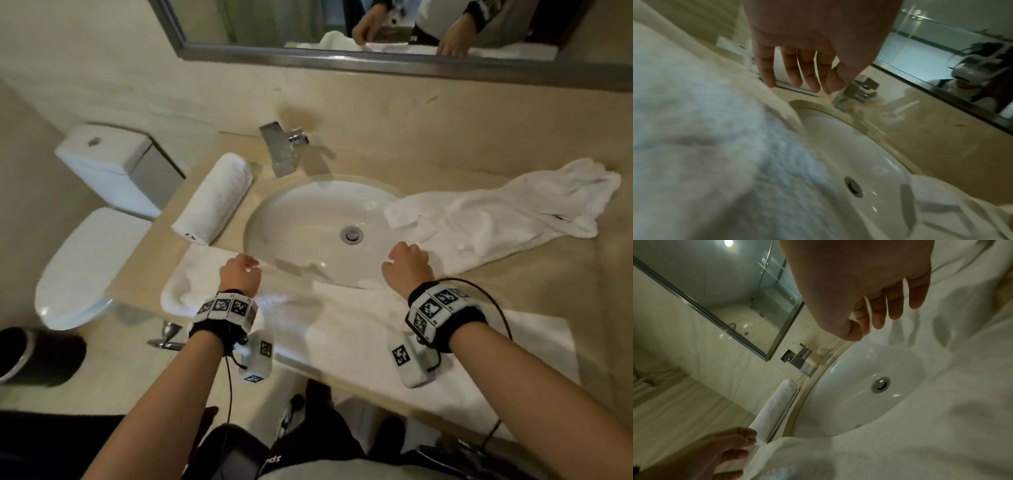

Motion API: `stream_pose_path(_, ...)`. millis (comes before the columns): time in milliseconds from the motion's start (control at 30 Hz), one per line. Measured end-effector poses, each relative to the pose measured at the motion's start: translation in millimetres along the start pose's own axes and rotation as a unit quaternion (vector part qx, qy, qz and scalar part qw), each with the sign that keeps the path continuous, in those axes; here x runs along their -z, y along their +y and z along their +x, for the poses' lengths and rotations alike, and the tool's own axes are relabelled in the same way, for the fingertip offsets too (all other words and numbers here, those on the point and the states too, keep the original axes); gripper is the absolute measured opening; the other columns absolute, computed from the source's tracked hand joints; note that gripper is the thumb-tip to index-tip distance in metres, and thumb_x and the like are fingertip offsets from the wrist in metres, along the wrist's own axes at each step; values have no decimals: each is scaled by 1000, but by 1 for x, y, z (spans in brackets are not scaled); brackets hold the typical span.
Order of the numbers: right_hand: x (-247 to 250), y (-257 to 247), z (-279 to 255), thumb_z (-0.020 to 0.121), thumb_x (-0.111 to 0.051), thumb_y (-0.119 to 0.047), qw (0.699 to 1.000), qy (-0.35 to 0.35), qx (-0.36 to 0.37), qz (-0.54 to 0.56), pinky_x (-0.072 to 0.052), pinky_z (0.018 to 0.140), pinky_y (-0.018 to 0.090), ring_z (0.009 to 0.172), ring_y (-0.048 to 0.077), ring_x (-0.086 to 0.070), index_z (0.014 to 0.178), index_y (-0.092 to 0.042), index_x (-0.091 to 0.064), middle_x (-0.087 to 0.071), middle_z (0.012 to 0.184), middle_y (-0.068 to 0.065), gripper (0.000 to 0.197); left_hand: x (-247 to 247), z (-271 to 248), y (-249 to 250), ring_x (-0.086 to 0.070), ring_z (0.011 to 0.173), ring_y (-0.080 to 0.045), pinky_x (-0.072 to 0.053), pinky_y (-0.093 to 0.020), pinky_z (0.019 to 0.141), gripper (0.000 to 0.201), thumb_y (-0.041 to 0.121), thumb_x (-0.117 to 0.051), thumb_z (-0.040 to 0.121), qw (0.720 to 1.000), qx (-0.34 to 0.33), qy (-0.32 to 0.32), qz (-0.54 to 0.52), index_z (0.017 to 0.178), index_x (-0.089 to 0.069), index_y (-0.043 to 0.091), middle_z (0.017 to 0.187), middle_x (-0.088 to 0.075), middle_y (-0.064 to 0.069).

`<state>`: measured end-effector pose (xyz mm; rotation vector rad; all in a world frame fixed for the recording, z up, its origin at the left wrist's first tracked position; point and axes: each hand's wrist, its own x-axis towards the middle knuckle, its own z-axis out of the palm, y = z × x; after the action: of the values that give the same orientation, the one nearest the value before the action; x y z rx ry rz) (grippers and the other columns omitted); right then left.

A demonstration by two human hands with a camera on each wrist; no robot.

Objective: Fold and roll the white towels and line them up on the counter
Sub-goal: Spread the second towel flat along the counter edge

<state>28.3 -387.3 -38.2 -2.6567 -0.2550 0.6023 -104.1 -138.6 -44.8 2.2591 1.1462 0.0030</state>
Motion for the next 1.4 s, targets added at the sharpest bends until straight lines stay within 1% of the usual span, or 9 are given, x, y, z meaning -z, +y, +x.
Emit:
stream_pose_path(300,-51,-109,26,91,-41,-13,988,-146,39,14,-41,93,36,115,35,-50,112,-4,-51,-55,123,19,24,61,33,-89,-33,126,-35,-33,-43,101,39,11,-52,87,981,173,74,57,125,-47,6,136,-37,-19)
stream_pose_path(467,-84,-163,31,95,-37,-18,968,-235,81,-38,-43,89,34,110,34,-56,116,3,-53,-60,118,20,33,76,49,-142,-48,113,-36,-42,-43,95,54,16,-67,80,973,209,25,-94,125,-42,1,131,-41,-21)
stream_pose_path(567,-104,-187,36,96,-39,-21,957,-271,86,-48,-39,86,29,117,31,-51,125,-1,-45,-54,128,18,36,79,50,-159,-52,97,-30,-46,-41,84,47,17,-73,76,969,192,-30,-154,110,-42,5,116,-50,-18)
stream_pose_path(767,-129,-217,41,95,-39,-22,943,-321,68,-62,-41,97,35,120,33,-49,134,-6,-37,-49,134,17,42,96,50,-175,-53,74,-19,-37,-27,62,28,38,-64,85,974,121,-193,6,93,-59,12,82,-58,-2)
stream_pose_path(900,-138,-225,45,95,-42,-22,948,-312,54,-9,-42,88,32,115,32,-53,131,-7,-41,-53,129,16,40,98,48,-185,-52,50,-11,-40,-20,47,13,30,-68,83,962,141,-198,-125,83,-63,17,61,-59,2)
stream_pose_path(1100,-141,-233,46,96,-45,-23,950,-306,59,-1,-37,83,29,106,29,-53,123,-1,-49,-55,120,17,35,97,39,-195,-60,58,10,-46,-17,68,32,-4,-70,76,944,56,-238,-219,80,-63,27,58,-67,22)
stream_pose_path(1200,-145,-231,45,91,-51,-18,960,-264,91,11,-35,76,27,94,24,-51,112,-9,-48,-51,103,8,23,98,34,-200,-52,55,1,-41,-21,62,19,19,-77,67,946,11,-136,-293,73,-61,26,57,-61,14)
stream_pose_path(1300,-147,-232,44,89,-50,-10,952,-255,171,3,-34,73,23,86,19,-49,101,-10,-53,-54,96,5,12,108,27,-195,-56,56,2,-44,-15,57,37,45,-84,50,884,-24,-150,-442,75,-67,23,63,-65,13)
stream_pose_path(1400,-138,-235,34,86,-52,0,934,-258,235,71,-33,59,17,65,13,-42,85,-11,-54,-49,78,5,12,114,25,-192,-64,68,6,-49,-14,66,32,25,-87,54,875,-32,-214,-433,81,-74,36,73,-71,16)
